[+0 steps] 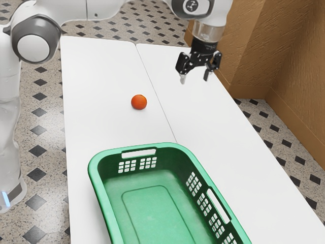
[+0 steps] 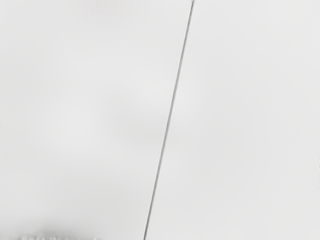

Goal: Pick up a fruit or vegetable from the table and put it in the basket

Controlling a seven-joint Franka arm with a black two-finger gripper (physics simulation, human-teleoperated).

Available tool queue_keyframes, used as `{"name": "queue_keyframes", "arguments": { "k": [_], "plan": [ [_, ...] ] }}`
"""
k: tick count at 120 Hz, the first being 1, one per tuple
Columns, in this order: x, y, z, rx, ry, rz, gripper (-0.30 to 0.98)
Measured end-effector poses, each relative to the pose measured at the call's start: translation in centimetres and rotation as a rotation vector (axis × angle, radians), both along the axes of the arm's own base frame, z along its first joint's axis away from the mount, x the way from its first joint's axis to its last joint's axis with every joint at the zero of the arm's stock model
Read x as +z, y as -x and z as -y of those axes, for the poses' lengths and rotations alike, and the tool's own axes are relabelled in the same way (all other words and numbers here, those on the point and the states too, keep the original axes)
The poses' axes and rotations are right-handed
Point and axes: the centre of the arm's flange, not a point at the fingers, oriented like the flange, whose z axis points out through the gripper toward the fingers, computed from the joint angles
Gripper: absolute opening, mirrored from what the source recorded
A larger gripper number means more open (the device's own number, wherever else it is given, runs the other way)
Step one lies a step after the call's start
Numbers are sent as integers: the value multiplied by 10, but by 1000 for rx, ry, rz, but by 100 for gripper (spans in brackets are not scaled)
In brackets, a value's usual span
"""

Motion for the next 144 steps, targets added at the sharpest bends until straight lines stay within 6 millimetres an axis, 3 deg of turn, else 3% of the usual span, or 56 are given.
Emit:
{"name": "queue_keyframes", "arguments": {
  "k": [21, 31, 40, 51, 56, 64, 72, 78, 86, 92, 100, 109, 122, 144],
  "plan": [
    [1, 0, -3, 122, 4, 1, 69],
    [14, -1, -6, 98, -3, 32, 69],
    [15, -3, -32, 49, -18, 39, 69],
    [2, -6, -75, -96, -25, 18, 69],
    [2, -6, -65, -206, -29, 17, 69],
    [-21, -9, -38, -392, -25, -29, 68],
    [-38, 7, -30, -519, -8, -74, 68],
    [-45, 22, -40, -589, -7, -98, 68],
    [-61, 38, -64, -674, 7, -121, 69],
    [-81, 67, -83, -737, 38, -130, 69],
    [-105, 106, -125, -766, 69, -115, 69],
    [-122, 134, -154, -815, 79, -84, 69],
    [-133, 137, -173, -918, 62, -51, 69],
    [-153, 122, -185, -1092, 37, -32, 69]
  ]
}}
